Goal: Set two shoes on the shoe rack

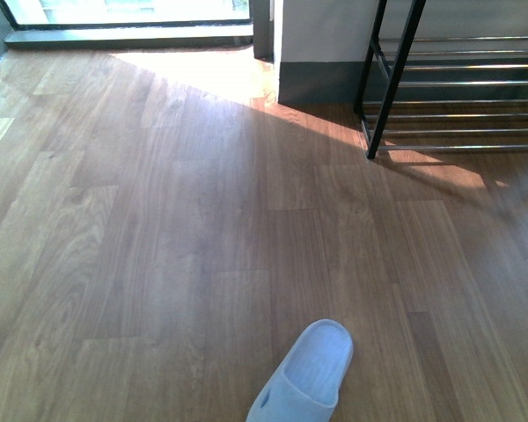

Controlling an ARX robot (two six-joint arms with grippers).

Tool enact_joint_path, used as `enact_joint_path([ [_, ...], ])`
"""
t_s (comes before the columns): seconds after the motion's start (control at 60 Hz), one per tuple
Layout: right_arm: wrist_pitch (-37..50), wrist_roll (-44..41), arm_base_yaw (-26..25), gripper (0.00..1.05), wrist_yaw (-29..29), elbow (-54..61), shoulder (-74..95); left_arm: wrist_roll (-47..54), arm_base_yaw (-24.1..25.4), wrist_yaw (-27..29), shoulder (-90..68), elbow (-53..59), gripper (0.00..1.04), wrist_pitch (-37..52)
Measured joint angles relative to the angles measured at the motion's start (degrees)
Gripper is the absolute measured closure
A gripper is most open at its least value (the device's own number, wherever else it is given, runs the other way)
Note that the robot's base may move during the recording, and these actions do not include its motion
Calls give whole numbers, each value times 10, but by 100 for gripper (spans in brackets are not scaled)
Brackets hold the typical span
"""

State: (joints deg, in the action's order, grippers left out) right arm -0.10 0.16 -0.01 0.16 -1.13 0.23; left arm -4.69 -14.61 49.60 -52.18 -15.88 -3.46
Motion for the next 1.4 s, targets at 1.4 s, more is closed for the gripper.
enact_joint_path([
  [1.4,528,-449,196,9,-186,-358,1549,0,1,1,0,0,103,0],
])
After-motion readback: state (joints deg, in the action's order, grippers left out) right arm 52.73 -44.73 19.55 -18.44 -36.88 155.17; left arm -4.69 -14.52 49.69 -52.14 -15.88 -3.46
